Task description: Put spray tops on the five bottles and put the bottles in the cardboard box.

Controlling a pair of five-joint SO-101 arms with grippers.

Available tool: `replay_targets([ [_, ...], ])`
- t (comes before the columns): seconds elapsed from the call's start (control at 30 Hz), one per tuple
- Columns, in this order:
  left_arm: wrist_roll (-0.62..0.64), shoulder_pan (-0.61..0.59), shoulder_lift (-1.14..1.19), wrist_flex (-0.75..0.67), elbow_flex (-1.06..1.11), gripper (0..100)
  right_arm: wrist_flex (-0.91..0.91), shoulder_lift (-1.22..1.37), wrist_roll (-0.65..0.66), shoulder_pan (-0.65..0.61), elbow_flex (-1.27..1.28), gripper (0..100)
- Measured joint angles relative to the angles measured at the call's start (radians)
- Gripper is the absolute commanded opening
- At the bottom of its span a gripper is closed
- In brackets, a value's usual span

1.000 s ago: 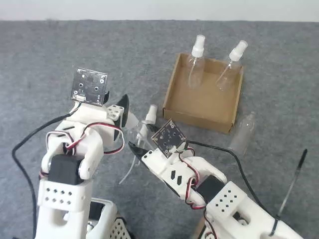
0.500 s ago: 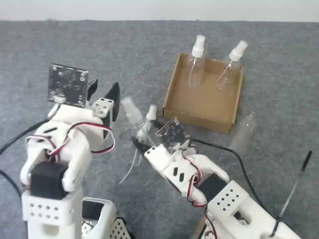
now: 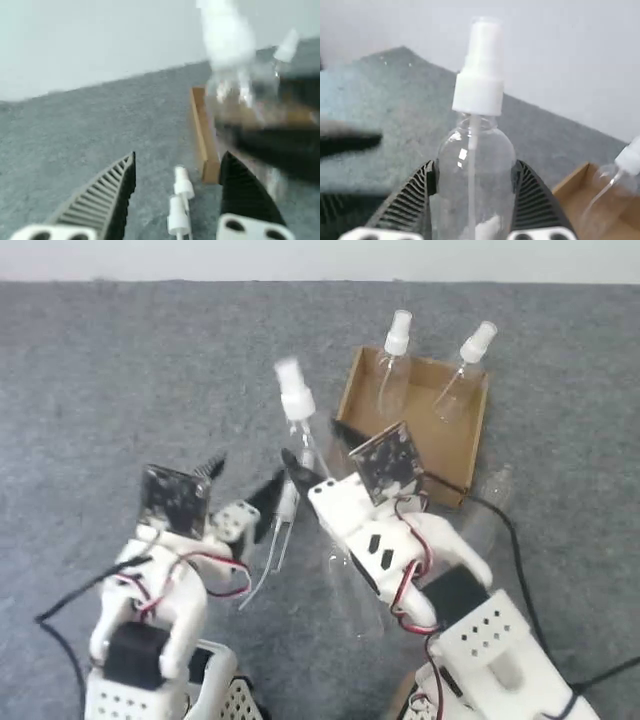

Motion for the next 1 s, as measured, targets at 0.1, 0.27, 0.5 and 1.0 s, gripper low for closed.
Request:
replay_targets([
  [0.1,-0.002,0.052,-0.094,0.0,0.072,30,0.037,0.063,-0.003,-0.003,-0.101,0.6],
  [0.27,-0.002,0.141,-0.203,0.006,0.138,30,0.041,0.264,-0.003,-0.003,-0.236,0.6],
  [0.5,-0.002,0.087,-0.198,-0.11,0.256,30,0.161,0.414,-0.003,-0.018,-0.362,0.6],
  [1.0,0.002,0.066,-0.216,-0.141,0.261,30,0.437,0.247,-0.002,-0.017,-0.404,0.6],
])
